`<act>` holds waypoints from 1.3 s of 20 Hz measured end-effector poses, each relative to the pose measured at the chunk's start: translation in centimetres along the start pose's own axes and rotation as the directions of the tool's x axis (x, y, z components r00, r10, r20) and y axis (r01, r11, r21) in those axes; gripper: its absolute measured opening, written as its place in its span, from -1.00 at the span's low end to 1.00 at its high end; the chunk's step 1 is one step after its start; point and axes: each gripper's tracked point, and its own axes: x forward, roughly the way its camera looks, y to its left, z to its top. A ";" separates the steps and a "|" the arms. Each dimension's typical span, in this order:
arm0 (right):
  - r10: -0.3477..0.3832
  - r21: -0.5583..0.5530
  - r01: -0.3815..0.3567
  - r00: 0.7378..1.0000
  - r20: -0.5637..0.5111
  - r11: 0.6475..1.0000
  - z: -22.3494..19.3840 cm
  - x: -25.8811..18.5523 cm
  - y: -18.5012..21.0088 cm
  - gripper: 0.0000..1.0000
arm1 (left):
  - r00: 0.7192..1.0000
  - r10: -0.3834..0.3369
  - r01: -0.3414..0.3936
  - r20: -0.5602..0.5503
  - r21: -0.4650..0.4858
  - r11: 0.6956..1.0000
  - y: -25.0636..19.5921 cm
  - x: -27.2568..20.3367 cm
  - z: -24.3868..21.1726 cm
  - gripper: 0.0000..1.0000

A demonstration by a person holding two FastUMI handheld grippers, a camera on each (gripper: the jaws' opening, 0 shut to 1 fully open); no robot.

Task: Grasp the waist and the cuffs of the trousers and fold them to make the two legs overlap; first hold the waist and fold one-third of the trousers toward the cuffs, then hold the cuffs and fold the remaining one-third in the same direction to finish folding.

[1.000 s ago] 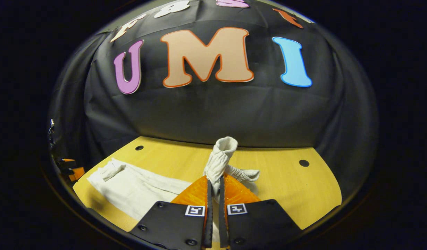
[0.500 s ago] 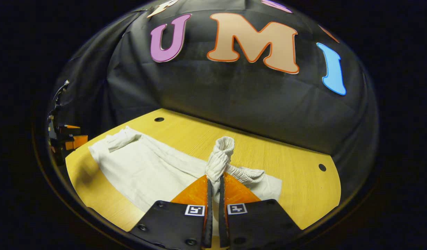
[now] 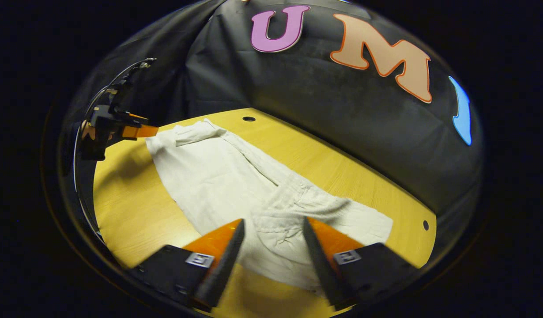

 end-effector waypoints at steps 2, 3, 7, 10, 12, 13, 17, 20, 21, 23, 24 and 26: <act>-0.001 0.016 0.001 1.000 -0.002 1.000 0.5 -0.7 0.2 0.97 | 1.000 -0.021 0.021 -0.009 -0.009 1.000 -0.1 0.4 -0.3 0.94; -0.005 0.020 0.005 1.000 -0.009 1.000 0.3 -1.0 0.3 0.97 | 0.999 -0.028 0.028 -0.018 -0.011 1.000 0.0 0.6 -0.6 0.94; -0.036 0.014 0.036 0.999 -0.017 0.999 0.1 -0.8 -0.3 0.96 | 0.996 -0.035 0.034 -0.080 -0.013 0.999 0.4 1.7 -1.9 0.94; -0.051 0.025 0.052 0.999 -0.010 0.998 0.4 -1.5 -0.8 0.96 | 0.995 -0.062 0.059 -0.079 -0.051 0.997 0.4 1.9 -2.2 0.87; -0.053 0.036 0.053 0.999 -0.006 0.998 0.6 -1.7 -0.9 0.96 | 0.995 -0.079 0.073 -0.069 -0.081 0.994 0.0 2.0 -2.1 0.87; -0.056 0.037 0.056 0.998 -0.005 0.998 0.6 -1.7 -0.9 0.96 | 0.993 -0.087 0.081 -0.081 -0.077 0.994 0.0 1.7 -2.5 0.85; -0.052 0.046 0.052 0.999 -0.003 0.998 0.4 -2.0 -1.0 0.96 | 0.986 -0.153 0.145 -0.066 -0.111 0.983 -2.4 1.9 -2.0 0.02; -0.055 0.065 0.055 0.998 -0.005 0.996 0.2 -2.4 -1.6 0.96 | 0.988 -0.148 0.137 -0.047 -0.184 0.973 -2.6 1.8 -1.6 -0.73; -0.058 0.074 0.058 0.998 -0.001 0.996 0.2 -2.5 -1.9 0.96 | 0.988 -0.146 0.132 -0.050 -0.215 0.968 -2.4 1.7 -1.5 -0.88; -0.069 0.087 0.069 0.998 0.006 0.994 0.3 -3.1 -2.7 0.96 | 0.988 -0.141 0.117 -0.066 -0.281 0.953 -2.4 1.6 -1.4 -1.00; -0.075 0.094 0.073 0.997 0.012 0.993 0.5 -3.5 -3.1 0.96 | 0.988 -0.139 0.111 -0.070 -0.305 0.946 -2.5 1.3 -1.2 -1.00; -0.086 0.107 0.083 0.996 0.022 0.991 0.5 -4.4 -3.9 0.96 | 0.992 -0.130 0.120 -0.006 -0.331 0.936 -3.0 0.9 1.3 -1.00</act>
